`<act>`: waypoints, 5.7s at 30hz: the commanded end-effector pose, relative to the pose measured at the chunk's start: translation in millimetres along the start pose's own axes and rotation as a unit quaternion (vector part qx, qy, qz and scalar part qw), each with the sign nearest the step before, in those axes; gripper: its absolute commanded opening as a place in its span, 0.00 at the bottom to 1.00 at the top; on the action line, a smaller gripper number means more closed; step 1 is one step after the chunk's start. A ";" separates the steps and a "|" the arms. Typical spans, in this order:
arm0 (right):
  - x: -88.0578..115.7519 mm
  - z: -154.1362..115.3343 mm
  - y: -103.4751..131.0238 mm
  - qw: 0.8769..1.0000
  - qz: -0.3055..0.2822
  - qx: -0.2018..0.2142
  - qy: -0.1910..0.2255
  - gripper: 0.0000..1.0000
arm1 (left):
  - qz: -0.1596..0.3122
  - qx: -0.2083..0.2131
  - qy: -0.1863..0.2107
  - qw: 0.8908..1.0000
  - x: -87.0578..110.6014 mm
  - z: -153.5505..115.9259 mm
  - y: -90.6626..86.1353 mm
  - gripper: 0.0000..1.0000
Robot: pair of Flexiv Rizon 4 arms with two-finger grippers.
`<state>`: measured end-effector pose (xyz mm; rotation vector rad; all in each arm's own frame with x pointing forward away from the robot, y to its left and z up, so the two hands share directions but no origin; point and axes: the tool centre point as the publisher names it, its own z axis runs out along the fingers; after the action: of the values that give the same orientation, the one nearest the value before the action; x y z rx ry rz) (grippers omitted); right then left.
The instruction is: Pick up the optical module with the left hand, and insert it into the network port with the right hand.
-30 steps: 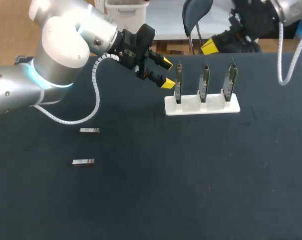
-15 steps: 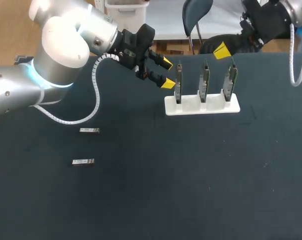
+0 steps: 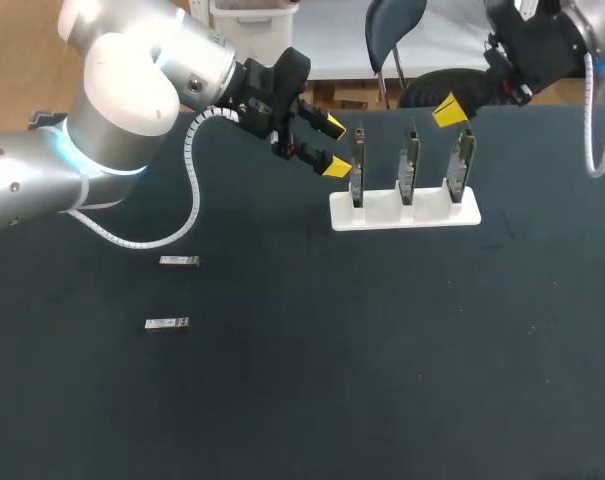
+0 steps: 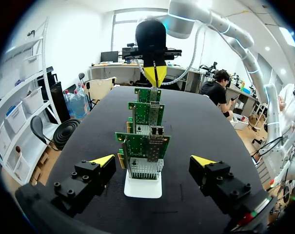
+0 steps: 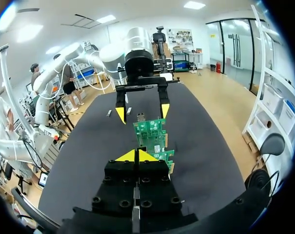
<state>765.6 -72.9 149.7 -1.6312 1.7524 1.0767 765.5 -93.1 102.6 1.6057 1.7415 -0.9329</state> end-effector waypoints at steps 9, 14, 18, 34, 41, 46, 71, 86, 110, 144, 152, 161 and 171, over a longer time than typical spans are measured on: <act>3.9 2.5 -0.7 1.000 0.002 0.000 0.003 0.00 | -0.001 0.002 0.003 1.000 -1.1 0.2 2.1 1.00; 3.6 3.6 0.0 1.000 -0.002 0.009 0.007 1.00 | -0.001 0.002 0.003 1.000 -1.1 0.2 2.1 1.00; 3.6 3.6 0.0 1.000 -0.002 0.009 0.007 1.00 | -0.001 0.002 0.003 1.000 -1.1 0.2 2.1 1.00; 3.6 3.6 0.0 1.000 -0.002 0.009 0.007 1.00 | -0.001 0.002 0.003 1.000 -1.1 0.2 2.1 1.00; 3.6 3.6 0.0 1.000 -0.002 0.009 0.007 1.00 | 0.003 0.001 0.005 1.000 -1.3 -1.5 1.0 1.00; 3.6 3.6 0.0 1.000 -0.002 0.009 0.007 1.00 | 0.012 -0.008 0.019 1.000 3.1 -9.2 -2.8 1.00; 3.6 3.6 0.0 1.000 -0.002 0.009 0.007 1.00 | -0.006 -0.067 0.177 0.982 109.6 -111.5 -62.0 1.00; 3.6 3.6 0.0 1.000 -0.002 0.009 0.007 1.00 | 0.008 -0.052 0.300 0.953 184.6 -157.0 -89.7 1.00; 3.6 3.6 0.0 1.000 -0.002 0.009 0.007 1.00 | 0.026 -0.028 0.377 0.925 231.7 -144.6 -92.1 1.00; 3.6 3.6 0.0 1.000 -0.002 0.009 0.007 1.00 | 0.022 -0.017 0.434 0.901 250.0 -138.8 -86.9 1.00; 3.6 3.6 0.0 1.000 -0.002 0.009 0.007 1.00 | 0.022 -0.011 0.444 0.896 256.5 -138.6 -88.1 1.00; 3.6 3.6 0.0 1.000 -0.002 0.009 0.007 1.00 | 0.021 -0.007 0.451 0.892 258.4 -138.3 -89.4 1.00; 3.6 3.6 0.0 1.000 -0.002 0.009 0.007 1.00 | 0.019 -0.009 0.452 0.892 260.9 -138.2 -86.9 0.00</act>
<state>766.9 -72.1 144.8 -1.6371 1.7634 1.0545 656.0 170.2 -17.2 2.2414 2.2514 -0.0887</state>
